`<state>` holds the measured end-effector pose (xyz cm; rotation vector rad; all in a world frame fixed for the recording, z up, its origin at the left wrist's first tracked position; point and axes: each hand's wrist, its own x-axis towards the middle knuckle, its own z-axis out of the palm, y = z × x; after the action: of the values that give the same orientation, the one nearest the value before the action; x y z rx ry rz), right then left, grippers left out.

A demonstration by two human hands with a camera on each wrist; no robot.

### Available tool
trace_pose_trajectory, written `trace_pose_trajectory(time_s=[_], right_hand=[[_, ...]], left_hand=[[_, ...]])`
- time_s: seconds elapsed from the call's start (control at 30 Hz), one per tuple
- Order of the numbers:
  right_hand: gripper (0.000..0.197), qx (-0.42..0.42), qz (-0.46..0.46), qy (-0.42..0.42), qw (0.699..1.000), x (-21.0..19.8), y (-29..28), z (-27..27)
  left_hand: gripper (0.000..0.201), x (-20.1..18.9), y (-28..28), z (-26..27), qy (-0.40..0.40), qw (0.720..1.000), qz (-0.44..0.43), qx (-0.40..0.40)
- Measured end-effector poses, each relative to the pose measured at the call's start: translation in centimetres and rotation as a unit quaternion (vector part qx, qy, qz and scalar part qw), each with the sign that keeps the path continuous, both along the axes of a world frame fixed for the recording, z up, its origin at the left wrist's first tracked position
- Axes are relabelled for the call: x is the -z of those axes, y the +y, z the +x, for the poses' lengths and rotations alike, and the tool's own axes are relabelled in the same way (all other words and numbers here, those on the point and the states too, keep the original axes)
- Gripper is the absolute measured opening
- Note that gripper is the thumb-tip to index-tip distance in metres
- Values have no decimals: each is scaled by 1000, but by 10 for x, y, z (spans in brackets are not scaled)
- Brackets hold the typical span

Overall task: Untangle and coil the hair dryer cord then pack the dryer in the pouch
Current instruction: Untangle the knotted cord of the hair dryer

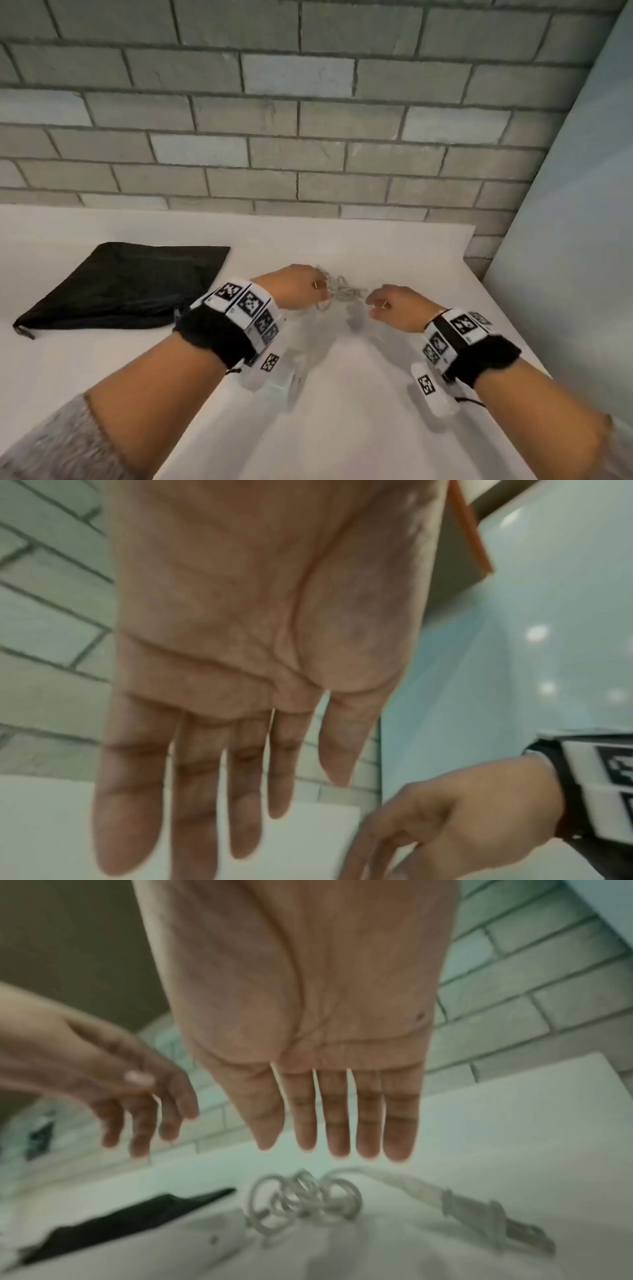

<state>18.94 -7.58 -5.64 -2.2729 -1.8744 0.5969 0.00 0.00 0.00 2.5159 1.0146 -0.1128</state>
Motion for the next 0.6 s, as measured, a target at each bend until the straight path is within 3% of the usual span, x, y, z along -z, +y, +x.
trace_pose_trajectory(time_s=[0.17, 0.27, 0.37, 0.47, 0.6], right_hand=[[60, 41, -57, -53, 996, 27, 59, 3], [44, 45, -70, -74, 994, 43, 76, 4], [28, 32, -48, -43, 997, 46, 84, 4], [25, -7, -58, -44, 997, 40, 82, 1], [16, -1, -30, 79, 996, 28, 70, -1]], left_hand=[[43, 7, 26, 32, 85, 996, 10, -12], [43, 16, 38, 39, 126, 992, 17, 8], [42, 19, 48, 44, 128, 992, 9, 9], [34, 21, 50, 47, 132, 991, 10, 11], [35, 24, 48, 48, 124, 992, 19, 28]])
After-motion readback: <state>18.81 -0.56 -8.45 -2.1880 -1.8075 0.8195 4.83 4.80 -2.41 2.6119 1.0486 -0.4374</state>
